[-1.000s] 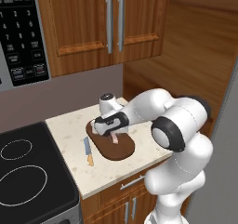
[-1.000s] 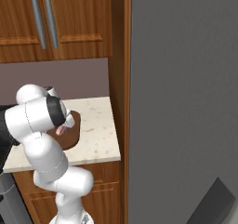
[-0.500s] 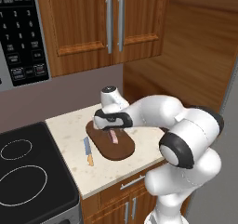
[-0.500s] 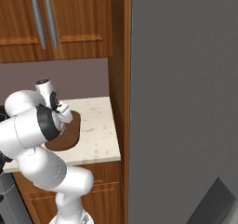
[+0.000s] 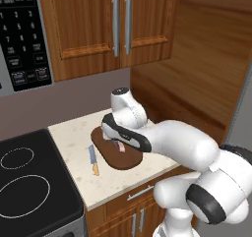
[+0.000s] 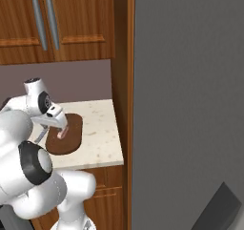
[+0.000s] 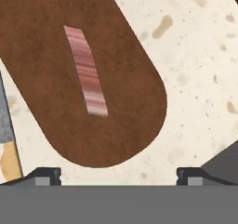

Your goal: Retrieve the steak from the fridge and place it on the cutting board.

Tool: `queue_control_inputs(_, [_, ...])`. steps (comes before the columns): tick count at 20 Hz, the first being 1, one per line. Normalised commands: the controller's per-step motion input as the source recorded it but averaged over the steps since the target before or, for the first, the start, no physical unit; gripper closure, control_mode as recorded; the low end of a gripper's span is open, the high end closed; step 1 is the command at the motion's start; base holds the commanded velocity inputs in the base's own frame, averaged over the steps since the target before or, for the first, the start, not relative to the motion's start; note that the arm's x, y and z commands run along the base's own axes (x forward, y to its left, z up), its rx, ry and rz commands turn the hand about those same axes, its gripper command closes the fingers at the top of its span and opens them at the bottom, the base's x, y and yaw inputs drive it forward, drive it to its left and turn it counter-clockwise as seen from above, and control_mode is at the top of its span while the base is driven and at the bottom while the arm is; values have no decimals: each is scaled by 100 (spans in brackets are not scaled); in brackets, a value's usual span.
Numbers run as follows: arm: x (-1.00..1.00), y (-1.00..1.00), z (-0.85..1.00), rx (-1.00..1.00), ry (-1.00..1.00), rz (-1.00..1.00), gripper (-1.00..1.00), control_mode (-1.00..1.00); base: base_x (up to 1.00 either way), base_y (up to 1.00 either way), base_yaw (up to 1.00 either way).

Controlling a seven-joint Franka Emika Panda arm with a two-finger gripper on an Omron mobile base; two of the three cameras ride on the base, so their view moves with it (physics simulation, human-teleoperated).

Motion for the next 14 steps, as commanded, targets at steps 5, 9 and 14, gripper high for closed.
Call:
queue_control_inputs(5, [-100,-52,10,0,0,0,-100,-100,0,0,0])
queue_control_inputs(9, [-83,-65,23,0,2,-1,-100,-100,0,0,0])
queue_control_inputs(14, [-81,-61,47,0,1,0,-100,-100,0,0,0])
